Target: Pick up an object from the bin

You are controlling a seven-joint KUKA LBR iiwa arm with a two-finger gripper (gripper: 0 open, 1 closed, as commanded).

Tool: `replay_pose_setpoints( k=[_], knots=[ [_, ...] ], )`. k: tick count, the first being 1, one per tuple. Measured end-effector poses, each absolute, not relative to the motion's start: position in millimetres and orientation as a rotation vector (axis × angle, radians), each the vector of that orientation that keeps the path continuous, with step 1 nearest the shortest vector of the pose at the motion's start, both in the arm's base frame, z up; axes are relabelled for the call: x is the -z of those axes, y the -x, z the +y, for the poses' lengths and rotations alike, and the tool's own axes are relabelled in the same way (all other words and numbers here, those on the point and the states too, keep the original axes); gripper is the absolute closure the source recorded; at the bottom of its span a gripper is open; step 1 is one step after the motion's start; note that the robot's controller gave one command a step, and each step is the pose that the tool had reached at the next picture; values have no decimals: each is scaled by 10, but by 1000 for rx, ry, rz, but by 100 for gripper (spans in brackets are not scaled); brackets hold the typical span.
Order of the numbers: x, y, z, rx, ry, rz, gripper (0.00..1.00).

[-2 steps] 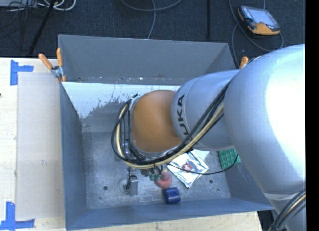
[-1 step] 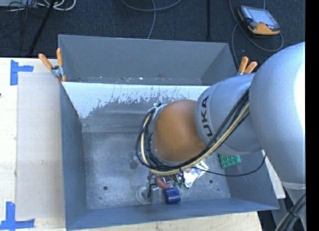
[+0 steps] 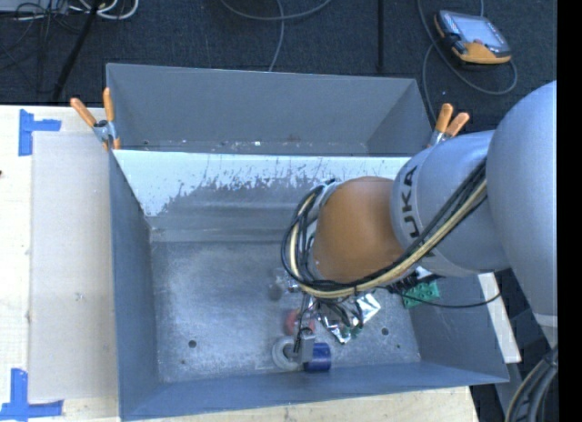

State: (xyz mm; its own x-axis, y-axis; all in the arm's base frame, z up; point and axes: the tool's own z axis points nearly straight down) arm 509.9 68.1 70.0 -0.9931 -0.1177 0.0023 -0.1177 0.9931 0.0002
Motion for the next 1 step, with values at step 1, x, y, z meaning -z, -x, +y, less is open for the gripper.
replay_pose_setpoints(
  k=[1],
  knots=[
    [-705, -4942, 454, 1, -240, -3136, 0]
  ],
)
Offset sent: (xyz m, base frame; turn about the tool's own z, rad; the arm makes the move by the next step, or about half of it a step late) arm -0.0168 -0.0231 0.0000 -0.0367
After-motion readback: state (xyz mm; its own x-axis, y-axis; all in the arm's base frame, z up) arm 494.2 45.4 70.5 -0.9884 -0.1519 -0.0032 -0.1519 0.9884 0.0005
